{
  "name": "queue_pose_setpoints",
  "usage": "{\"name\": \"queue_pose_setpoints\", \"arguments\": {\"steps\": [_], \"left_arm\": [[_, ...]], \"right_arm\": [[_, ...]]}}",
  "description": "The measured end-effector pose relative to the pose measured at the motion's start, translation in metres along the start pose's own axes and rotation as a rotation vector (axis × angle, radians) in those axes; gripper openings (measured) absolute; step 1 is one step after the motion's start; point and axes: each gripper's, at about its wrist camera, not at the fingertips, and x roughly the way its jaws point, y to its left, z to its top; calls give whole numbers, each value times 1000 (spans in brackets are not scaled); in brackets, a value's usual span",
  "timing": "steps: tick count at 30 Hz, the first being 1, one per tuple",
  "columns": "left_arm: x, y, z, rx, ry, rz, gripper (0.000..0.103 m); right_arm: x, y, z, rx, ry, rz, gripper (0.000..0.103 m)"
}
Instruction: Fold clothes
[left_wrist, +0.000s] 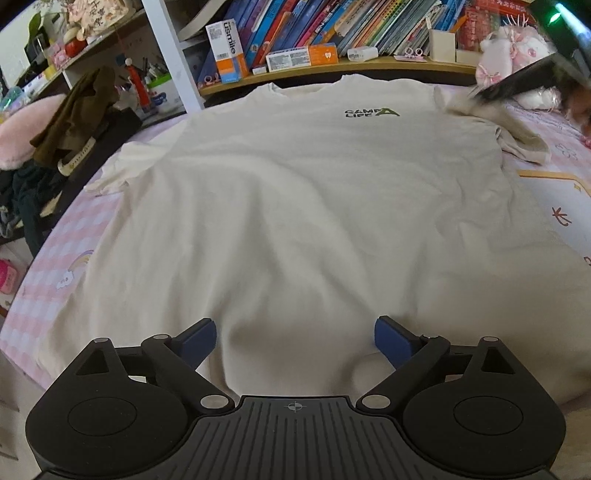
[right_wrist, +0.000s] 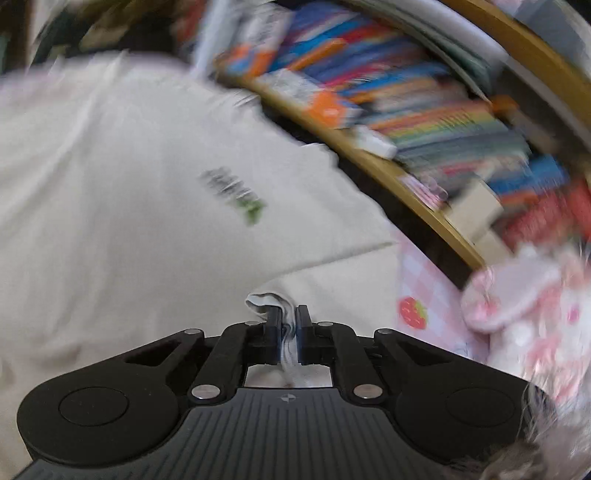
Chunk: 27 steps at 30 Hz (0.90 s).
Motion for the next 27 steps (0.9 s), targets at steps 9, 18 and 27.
{"name": "queue_pose_setpoints", "arguments": {"steps": [9, 18, 27], "left_arm": [[0, 1, 1, 14, 15, 0, 95], [-24, 23, -16, -31, 17, 72, 95], [-28, 92, -38, -189, 10, 168, 95]], "right_arm": [[17, -133, -35, 270, 153, -216, 7], [25, -129, -51, 263, 193, -299, 33], [-78, -71, -71, 291, 101, -39, 49]]}}
